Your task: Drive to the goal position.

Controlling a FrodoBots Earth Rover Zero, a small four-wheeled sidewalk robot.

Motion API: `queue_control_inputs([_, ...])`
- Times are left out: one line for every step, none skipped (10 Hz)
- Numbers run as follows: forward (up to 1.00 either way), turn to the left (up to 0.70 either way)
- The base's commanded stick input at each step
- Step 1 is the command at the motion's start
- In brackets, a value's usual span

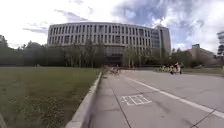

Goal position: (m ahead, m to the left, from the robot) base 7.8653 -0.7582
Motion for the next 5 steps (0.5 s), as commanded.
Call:
queue_control_inputs([0.70, 0.00])
queue_control_inputs([0.70, 0.00])
queue_control_inputs([0.70, 0.03])
queue_control_inputs([0.70, 0.16])
queue_control_inputs([0.70, -0.12])
